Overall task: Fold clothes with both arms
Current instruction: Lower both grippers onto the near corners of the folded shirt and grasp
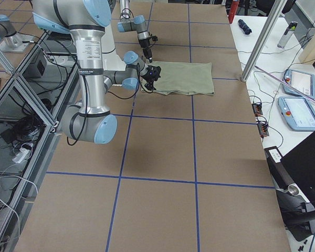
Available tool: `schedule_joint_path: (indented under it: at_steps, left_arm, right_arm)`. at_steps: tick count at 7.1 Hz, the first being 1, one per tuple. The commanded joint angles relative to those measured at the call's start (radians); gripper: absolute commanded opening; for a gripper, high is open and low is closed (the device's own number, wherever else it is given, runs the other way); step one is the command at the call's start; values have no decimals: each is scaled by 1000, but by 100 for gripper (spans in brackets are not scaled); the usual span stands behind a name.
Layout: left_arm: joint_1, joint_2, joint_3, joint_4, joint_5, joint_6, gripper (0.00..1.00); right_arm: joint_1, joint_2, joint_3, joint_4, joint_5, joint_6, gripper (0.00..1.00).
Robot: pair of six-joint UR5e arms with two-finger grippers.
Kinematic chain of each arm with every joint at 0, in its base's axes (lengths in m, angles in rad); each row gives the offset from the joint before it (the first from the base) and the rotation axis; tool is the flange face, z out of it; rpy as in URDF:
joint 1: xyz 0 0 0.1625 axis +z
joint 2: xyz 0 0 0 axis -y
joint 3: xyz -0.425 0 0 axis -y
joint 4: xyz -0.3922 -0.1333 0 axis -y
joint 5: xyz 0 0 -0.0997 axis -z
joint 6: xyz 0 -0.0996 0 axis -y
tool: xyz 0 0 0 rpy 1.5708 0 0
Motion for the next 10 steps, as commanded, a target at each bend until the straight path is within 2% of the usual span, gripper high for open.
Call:
schedule_joint_path:
  at_steps: [1, 2, 3, 4, 5, 6, 8, 10]
  left_arm:
    - [1, 0, -3, 10, 0, 1, 0]
    - [6, -3, -9, 25, 3, 1, 0]
    - [6, -3, -26, 27, 3, 1, 0]
    - [6, 0, -26, 27, 3, 1, 0]
    - [5, -1, -27, 27, 5, 1, 0]
    - [6, -7, -26, 27, 3, 2, 0]
    - [6, -10, -27, 27, 3, 1, 0]
    - [6, -9, -27, 27, 5, 1, 0]
  right_arm:
    - [-2, 3, -13, 0, -13, 2, 97]
    - [-2, 3, -13, -5, -12, 32, 89]
    - [-6, 32, -4, -108, -9, 92, 78]
    - [-11, 128, -7, -271, -6, 246, 70]
    - [-38, 219, -5, -434, -6, 279, 69]
    - [-96, 243, -10, -487, -10, 334, 71]
    - [-163, 243, -27, -488, -23, 344, 76]
    - [-186, 244, -73, -482, -38, 361, 76]
